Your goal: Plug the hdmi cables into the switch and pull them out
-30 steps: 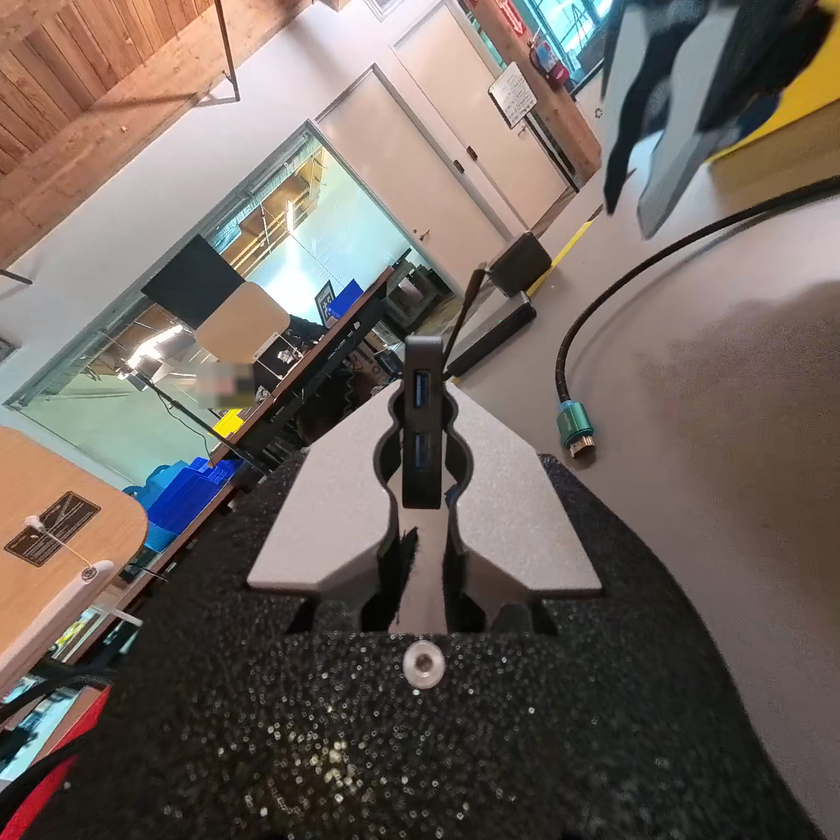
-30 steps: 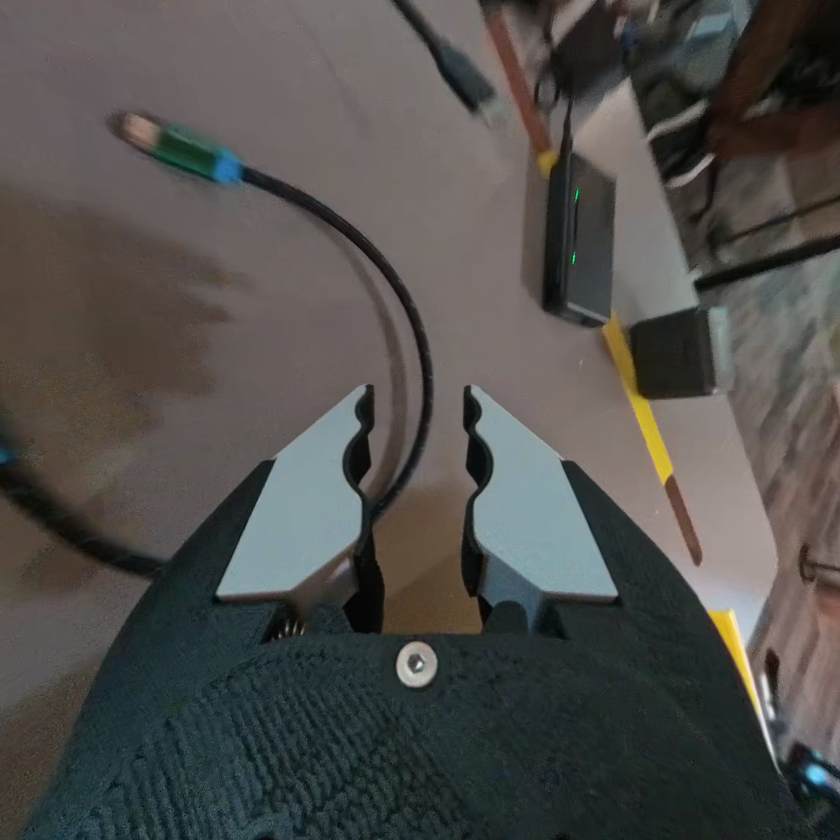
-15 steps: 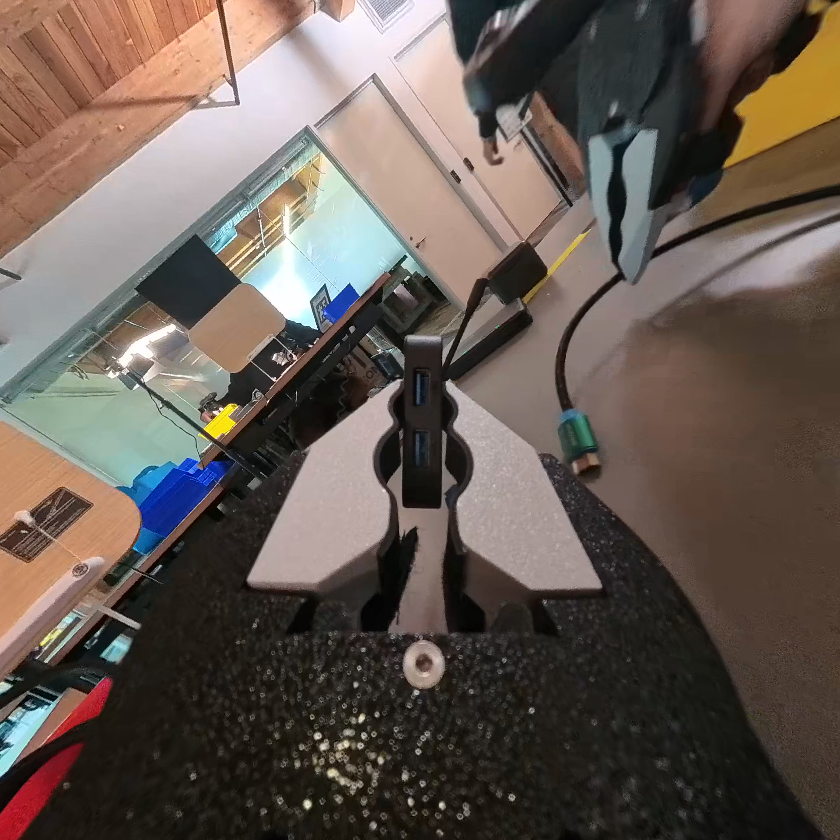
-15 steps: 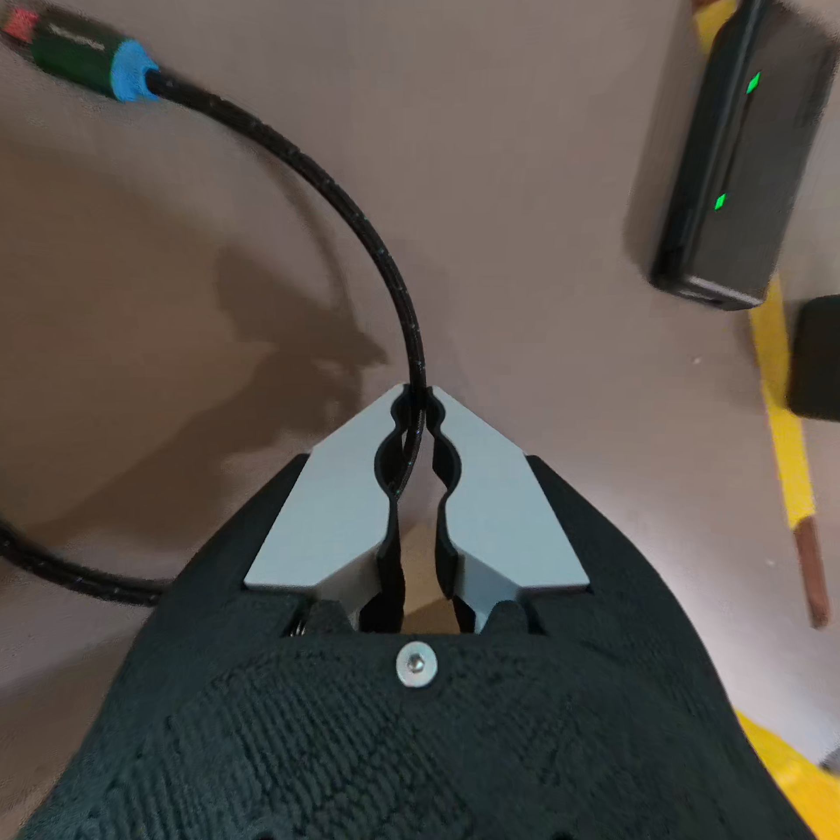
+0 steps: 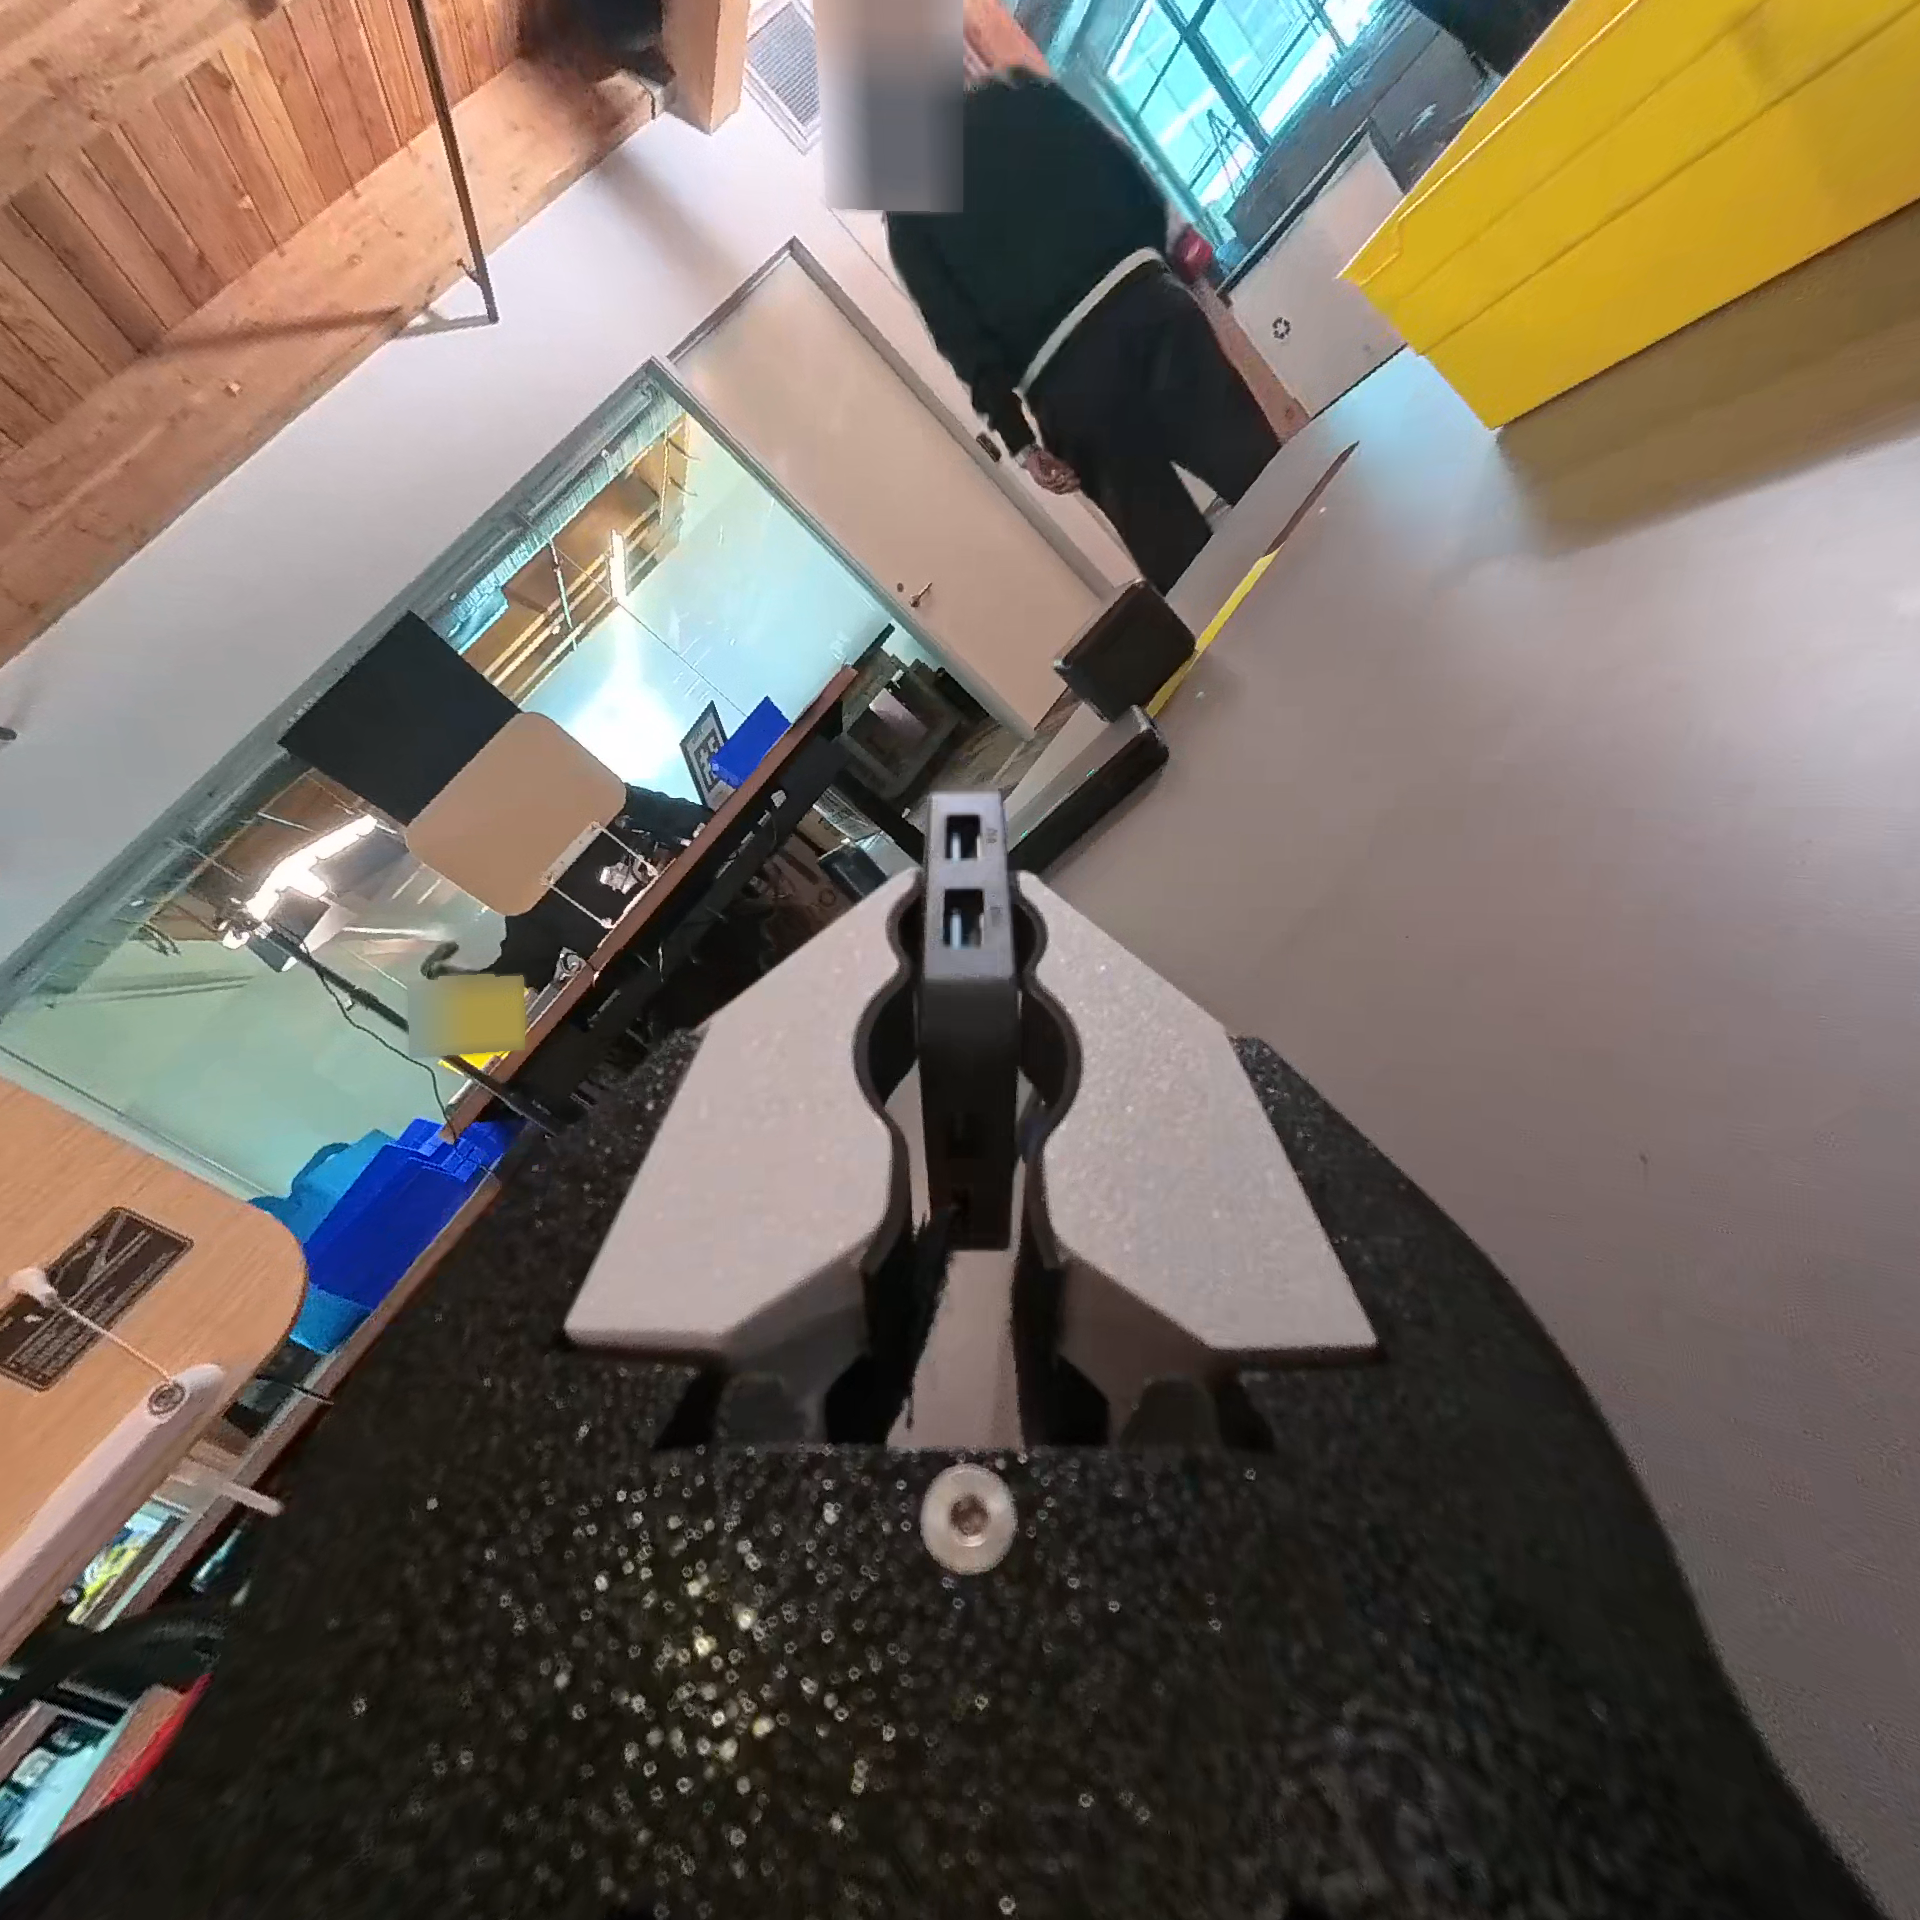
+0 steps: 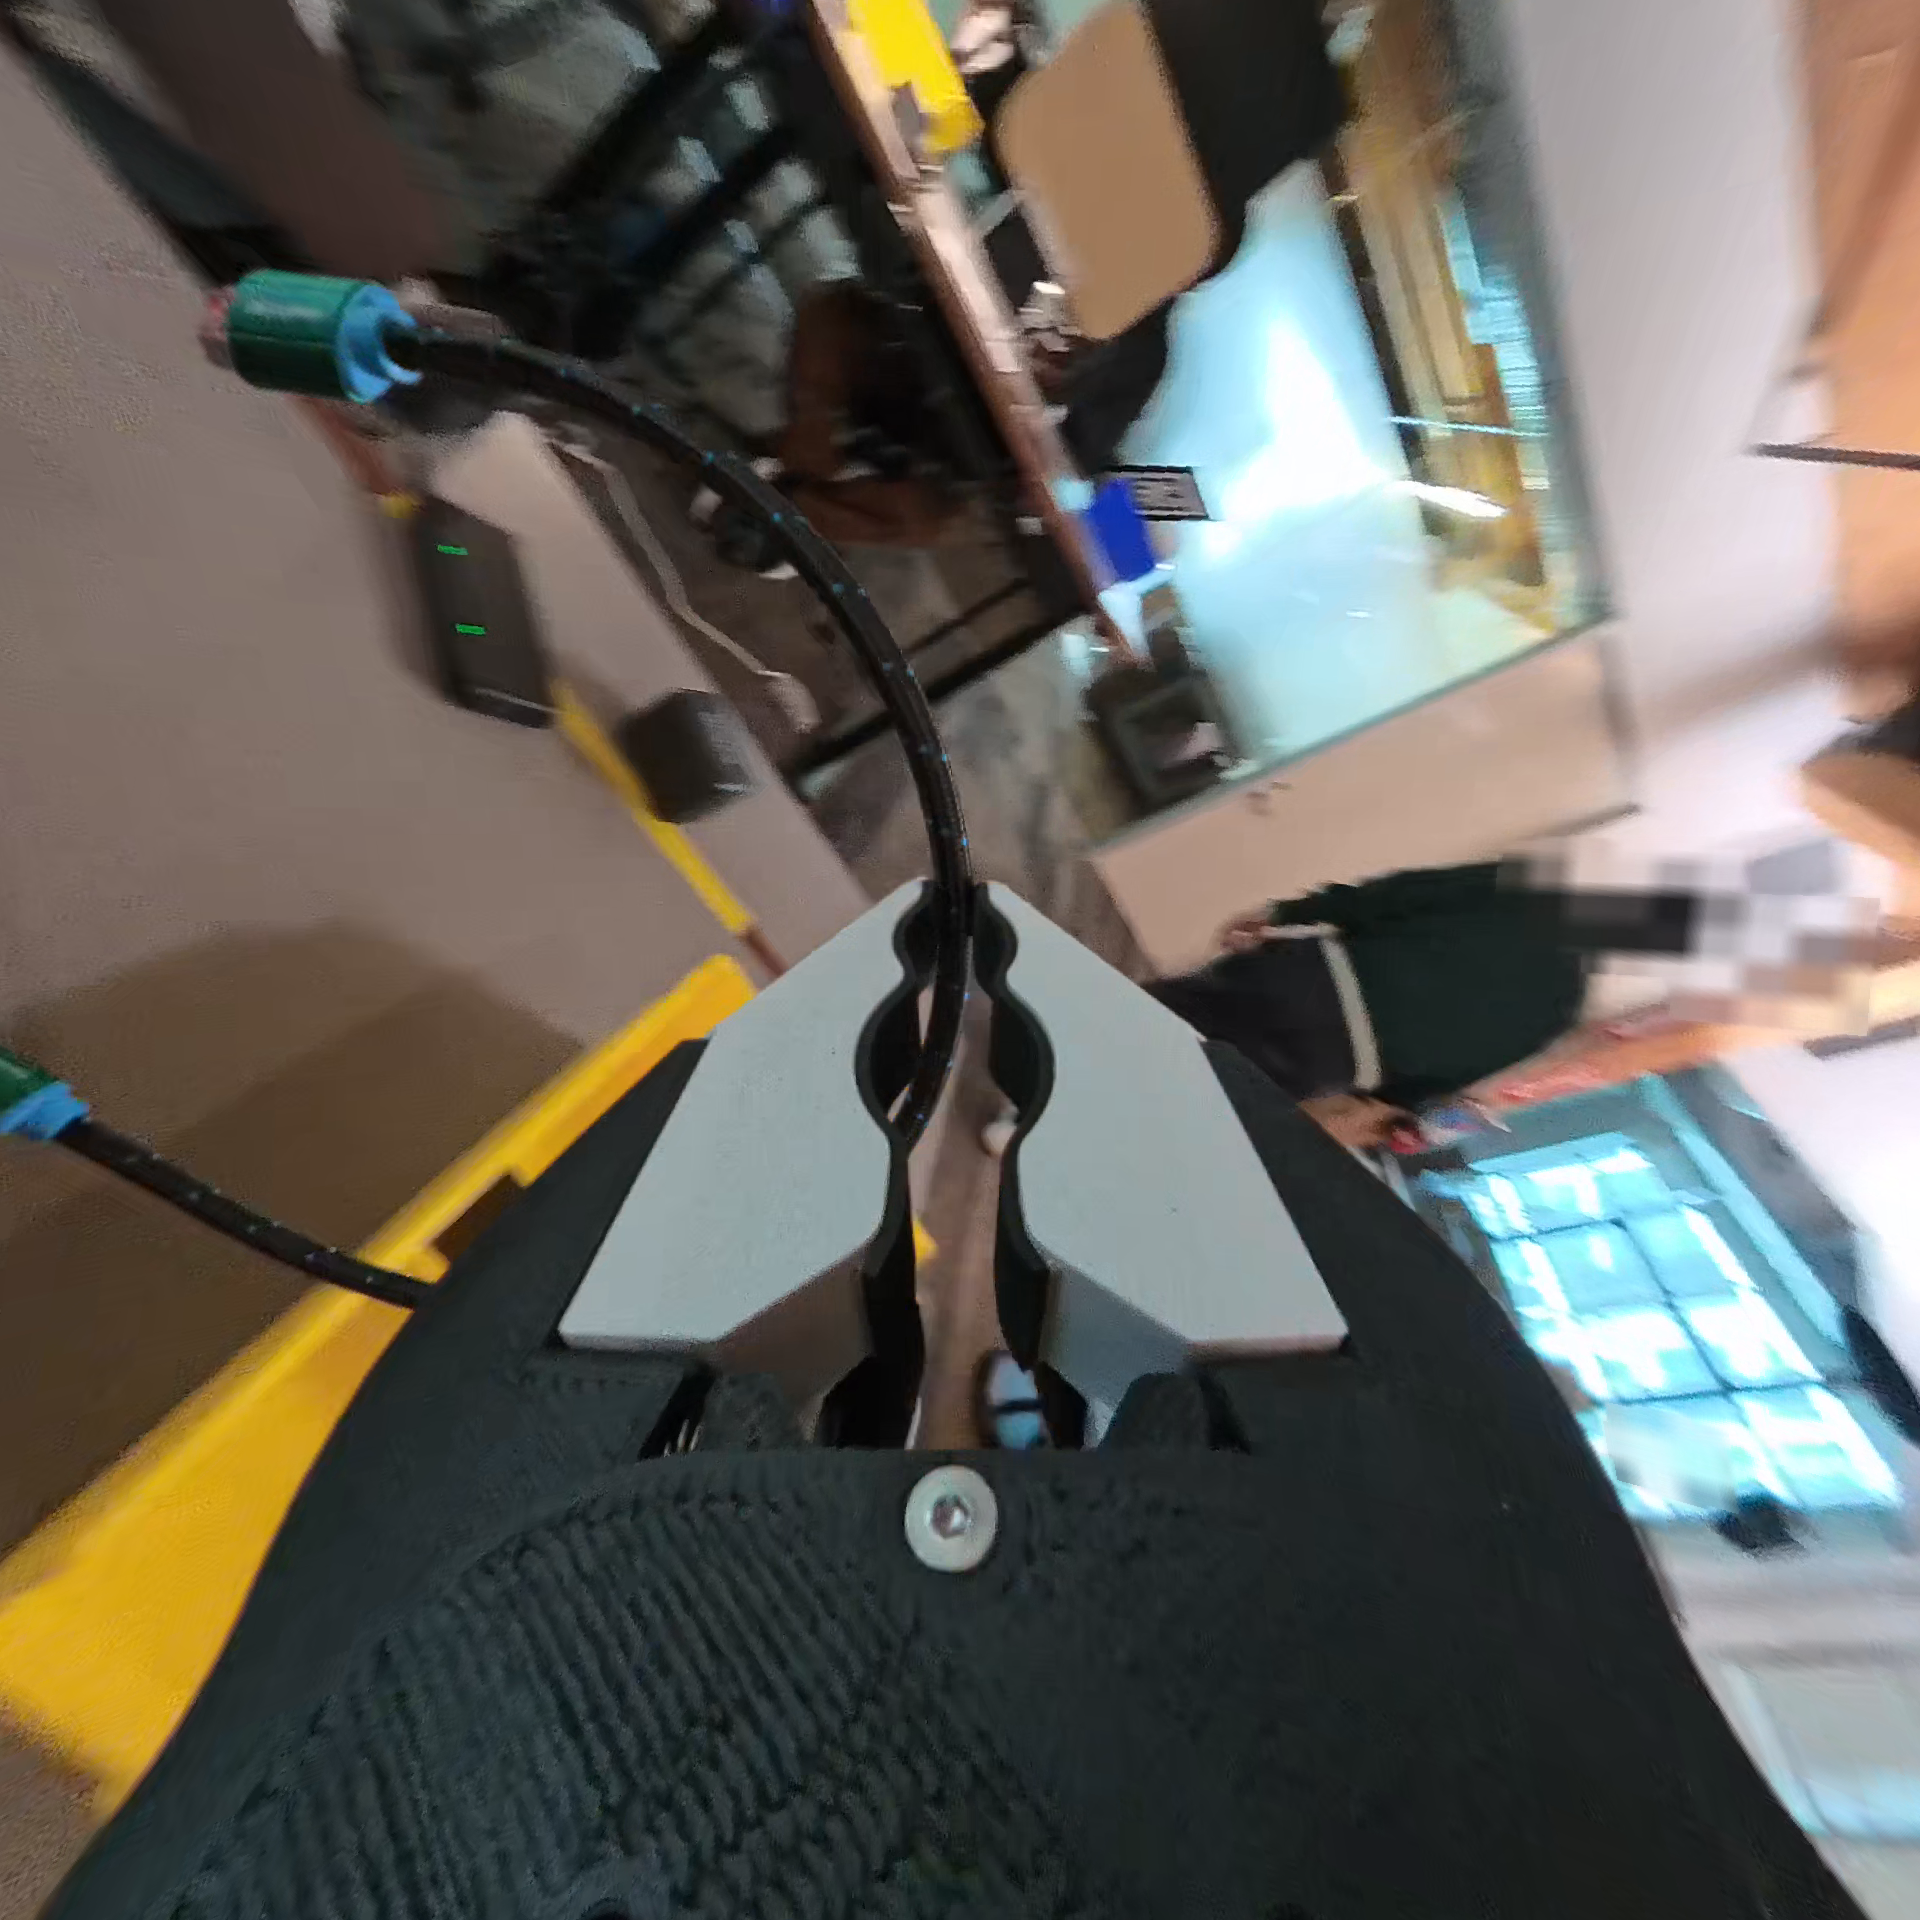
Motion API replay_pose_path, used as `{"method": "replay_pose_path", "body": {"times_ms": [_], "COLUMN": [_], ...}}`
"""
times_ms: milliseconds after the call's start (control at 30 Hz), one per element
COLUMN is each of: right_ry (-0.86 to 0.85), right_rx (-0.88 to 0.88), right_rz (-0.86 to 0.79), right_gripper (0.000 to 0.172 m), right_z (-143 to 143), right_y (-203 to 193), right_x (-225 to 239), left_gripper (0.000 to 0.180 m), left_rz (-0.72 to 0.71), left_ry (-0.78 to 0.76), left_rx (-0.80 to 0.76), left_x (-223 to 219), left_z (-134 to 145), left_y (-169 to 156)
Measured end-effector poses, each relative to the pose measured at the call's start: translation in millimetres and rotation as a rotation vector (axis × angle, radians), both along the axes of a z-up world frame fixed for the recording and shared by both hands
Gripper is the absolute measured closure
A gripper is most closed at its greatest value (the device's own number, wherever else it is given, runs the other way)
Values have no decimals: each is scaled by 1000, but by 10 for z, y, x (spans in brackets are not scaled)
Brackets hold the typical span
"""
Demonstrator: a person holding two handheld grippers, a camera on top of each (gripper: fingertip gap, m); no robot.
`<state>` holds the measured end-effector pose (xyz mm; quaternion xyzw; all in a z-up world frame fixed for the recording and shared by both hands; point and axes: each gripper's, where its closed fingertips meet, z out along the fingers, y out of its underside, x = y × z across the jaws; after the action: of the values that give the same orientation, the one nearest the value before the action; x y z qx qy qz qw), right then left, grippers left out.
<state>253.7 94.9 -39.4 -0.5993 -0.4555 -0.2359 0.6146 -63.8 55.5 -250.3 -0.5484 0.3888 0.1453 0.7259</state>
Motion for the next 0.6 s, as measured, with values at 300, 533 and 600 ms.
{"method": "replay_pose_path", "body": {"times_ms": [300,533,600], "right_ry": [-92,-363,-444], "right_rx": [94,-118,-167], "right_rz": [-214,-200,-202], "right_gripper": [168,168,167], "right_z": [240,-508,-748], "right_y": [201,233,254], "right_x": [959,1214,1266], "left_gripper": [169,169,169], "left_rz": [8,6,4], "left_ry": [-14,-10,-9], "left_rx": [-25,-33,-37], "left_x": [-37,-26,-22], "left_z": [-25,-41,-48], "left_y": [22,32,35]}}
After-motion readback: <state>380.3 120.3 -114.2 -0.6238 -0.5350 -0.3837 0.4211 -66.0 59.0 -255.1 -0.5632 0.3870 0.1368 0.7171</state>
